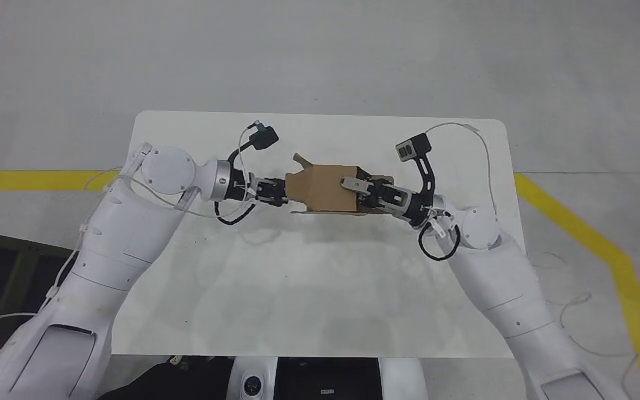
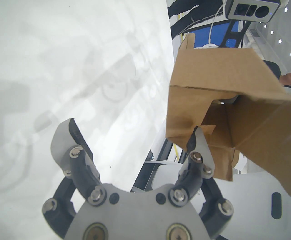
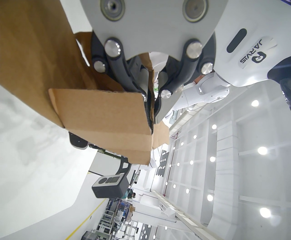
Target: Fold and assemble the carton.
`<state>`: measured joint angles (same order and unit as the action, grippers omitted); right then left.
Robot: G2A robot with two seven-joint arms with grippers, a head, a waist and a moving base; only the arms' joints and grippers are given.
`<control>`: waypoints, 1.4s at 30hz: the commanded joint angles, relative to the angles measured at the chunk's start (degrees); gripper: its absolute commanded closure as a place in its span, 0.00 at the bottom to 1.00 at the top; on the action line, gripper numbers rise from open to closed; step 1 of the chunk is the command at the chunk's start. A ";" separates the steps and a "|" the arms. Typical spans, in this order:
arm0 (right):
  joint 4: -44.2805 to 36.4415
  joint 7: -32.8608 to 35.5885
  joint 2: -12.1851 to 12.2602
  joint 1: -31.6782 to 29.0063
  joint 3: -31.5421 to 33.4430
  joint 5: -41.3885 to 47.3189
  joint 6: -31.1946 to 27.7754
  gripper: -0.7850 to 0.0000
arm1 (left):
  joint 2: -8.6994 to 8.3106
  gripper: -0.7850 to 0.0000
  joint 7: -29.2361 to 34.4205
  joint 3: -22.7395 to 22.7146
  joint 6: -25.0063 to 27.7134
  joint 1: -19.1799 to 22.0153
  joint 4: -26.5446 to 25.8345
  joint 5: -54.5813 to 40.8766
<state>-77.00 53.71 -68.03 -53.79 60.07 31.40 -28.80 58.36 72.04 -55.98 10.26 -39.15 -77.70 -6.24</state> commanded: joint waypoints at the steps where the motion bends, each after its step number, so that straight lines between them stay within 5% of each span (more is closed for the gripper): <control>1: 0.16 -0.19 -0.14 -0.01 -0.26 -0.11 -0.10 1.00 | 0.03 0.00 0.27 0.11 0.22 0.04 -0.57 -0.35; 21: -0.41 -3.47 1.95 -4.06 8.44 -8.15 2.62 1.00 | -0.78 0.00 2.66 0.60 2.34 -1.95 -4.33 4.18; 42: -5.42 -2.11 1.42 -6.27 5.62 -6.11 4.70 1.00 | 0.73 0.00 -1.88 3.85 1.51 1.30 -1.69 4.66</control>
<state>-82.44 51.60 -66.59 -60.07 65.72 25.24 -24.08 59.06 70.04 -52.18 11.69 -37.96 -79.45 -1.48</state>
